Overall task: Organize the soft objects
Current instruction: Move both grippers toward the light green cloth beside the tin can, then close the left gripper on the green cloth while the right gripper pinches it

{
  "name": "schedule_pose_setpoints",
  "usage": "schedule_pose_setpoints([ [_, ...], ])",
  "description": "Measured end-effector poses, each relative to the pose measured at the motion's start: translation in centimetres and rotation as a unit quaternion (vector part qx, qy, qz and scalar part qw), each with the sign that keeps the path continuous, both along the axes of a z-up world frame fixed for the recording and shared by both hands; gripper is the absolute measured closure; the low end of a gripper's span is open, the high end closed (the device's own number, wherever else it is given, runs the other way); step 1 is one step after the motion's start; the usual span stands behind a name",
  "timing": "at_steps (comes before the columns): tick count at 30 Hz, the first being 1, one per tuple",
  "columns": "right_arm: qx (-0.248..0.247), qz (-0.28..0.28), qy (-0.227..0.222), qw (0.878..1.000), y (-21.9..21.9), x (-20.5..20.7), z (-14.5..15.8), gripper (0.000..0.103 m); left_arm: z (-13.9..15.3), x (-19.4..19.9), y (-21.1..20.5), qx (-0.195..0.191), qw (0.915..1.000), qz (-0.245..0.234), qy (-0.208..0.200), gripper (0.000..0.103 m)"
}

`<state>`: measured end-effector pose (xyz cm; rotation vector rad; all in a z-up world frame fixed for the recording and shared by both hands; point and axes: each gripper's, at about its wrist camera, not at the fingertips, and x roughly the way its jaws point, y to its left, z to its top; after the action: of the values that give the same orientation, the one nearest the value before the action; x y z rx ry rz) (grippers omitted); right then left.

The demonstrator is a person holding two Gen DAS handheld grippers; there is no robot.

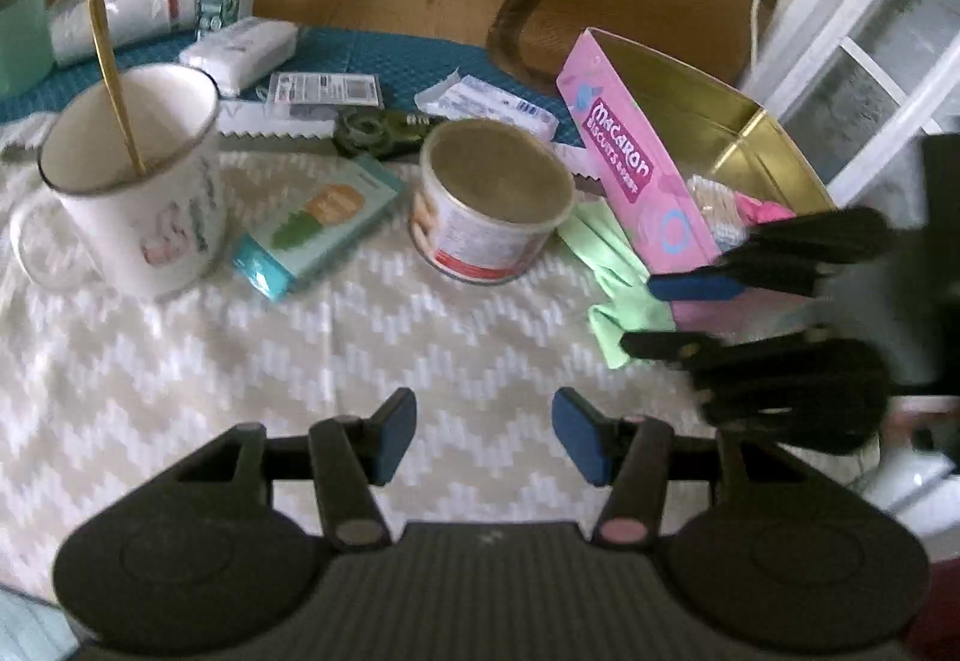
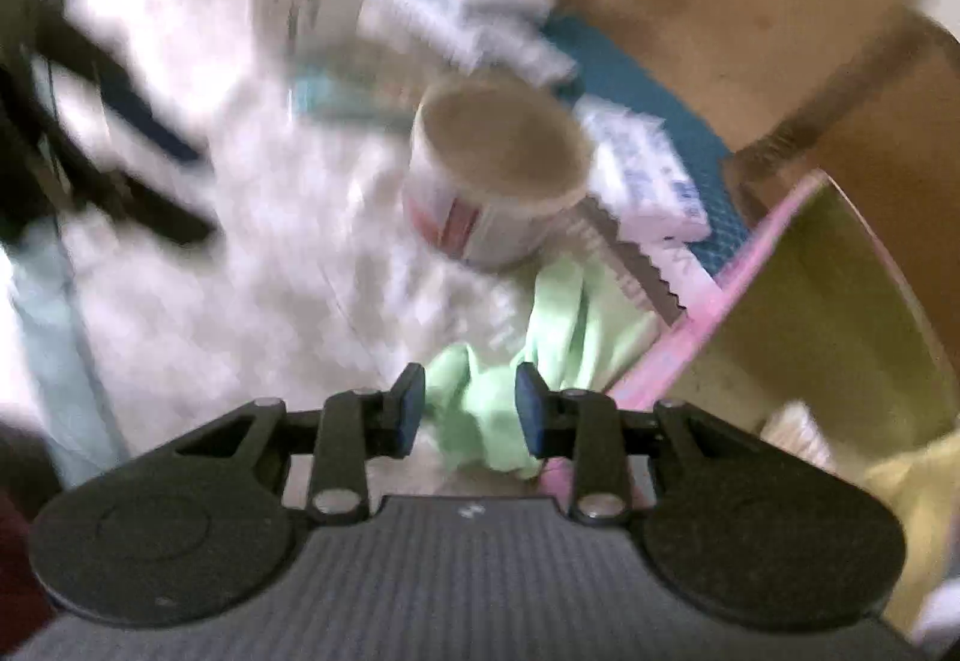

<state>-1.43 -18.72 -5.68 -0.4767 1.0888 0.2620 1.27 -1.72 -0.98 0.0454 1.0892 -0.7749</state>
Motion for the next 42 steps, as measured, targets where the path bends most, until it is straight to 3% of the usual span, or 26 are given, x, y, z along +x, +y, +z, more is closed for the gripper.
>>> schedule_pose_setpoints([
  [2,-0.055,0.021,0.026,0.998,0.4,0.7,-1.2,0.066,0.2,0.8,0.9,-0.002,0.9999,-0.015,-0.003,0.051],
  [4,-0.058,0.021,0.04,0.997,0.3,1.5,-1.1,0.064,0.2,1.6,1.7,-0.004,0.9997,-0.026,-0.004,0.052],
  [5,-0.042,0.008,0.06,0.997,0.0,2.0,-0.9,0.076,0.1,2.0,2.1,-0.004,0.9995,-0.03,-0.003,0.052],
  [6,-0.027,-0.012,0.067,0.997,-0.5,2.3,-0.7,0.079,0.1,2.4,2.5,-0.005,0.9994,-0.033,-0.002,0.052],
  [7,-0.027,-0.027,0.066,0.997,-0.8,2.4,-0.5,0.095,0.0,2.8,2.9,-0.006,0.9993,-0.036,0.0,0.052],
  [11,0.059,-0.105,0.084,0.989,-1.6,2.2,0.3,0.095,-0.5,4.4,3.9,-0.012,0.9991,-0.039,0.011,0.052],
  [13,0.071,-0.102,0.085,0.989,0.0,1.5,0.2,0.095,-0.7,5.2,4.3,-0.014,0.9989,-0.042,0.017,0.052],
  [16,0.164,-0.096,0.092,0.978,3.2,1.1,0.7,0.095,-1.0,6.1,4.6,-0.018,0.9984,-0.047,0.026,0.051],
  [18,0.176,-0.066,0.072,0.979,6.4,1.4,1.0,0.095,-1.3,6.6,4.7,-0.019,0.9979,-0.052,0.034,0.051],
  [21,0.237,-0.061,0.04,0.969,7.2,2.5,1.2,0.082,-1.8,7.1,4.8,-0.019,0.9973,-0.055,0.046,0.051],
  [22,0.233,-0.077,0.037,0.969,6.7,2.7,1.4,0.06,-1.9,7.3,4.9,-0.019,0.9972,-0.054,0.049,0.051],
  [23,0.235,-0.093,0.034,0.967,5.9,2.7,1.6,0.045,-2.0,7.5,5.1,-0.017,0.9973,-0.052,0.05,0.051],
  [26,0.254,-0.117,0.027,0.96,3.4,2.2,2.2,0.043,-2.1,7.7,6.1,-0.015,0.9973,-0.049,0.052,0.051],
  [29,0.227,-0.137,0.024,0.964,2.9,1.6,1.4,0.032,-2.3,7.7,6.9,-0.013,0.9969,-0.048,0.061,0.051],
  [31,0.211,-0.145,0.035,0.966,3.0,1.7,0.6,0.031,-2.4,7.7,6.9,-0.018,0.9961,-0.052,0.068,0.051],
  [36,0.182,-0.101,0.043,0.977,5.6,2.4,-0.6,0.028,-2.6,7.9,5.3,-0.034,0.993,-0.069,0.089,0.051],
  [40,0.158,-0.045,0.03,0.986,8.3,2.4,-1.3,0.029,-3.6,7.2,3.3,-0.01,0.9917,-0.087,0.095,0.058],
  [42,0.169,-0.034,0.026,0.985,8.7,2.5,-1.2,0.039,-3.9,6.4,3.1,-0.006,0.9917,-0.096,0.085,0.073],
])
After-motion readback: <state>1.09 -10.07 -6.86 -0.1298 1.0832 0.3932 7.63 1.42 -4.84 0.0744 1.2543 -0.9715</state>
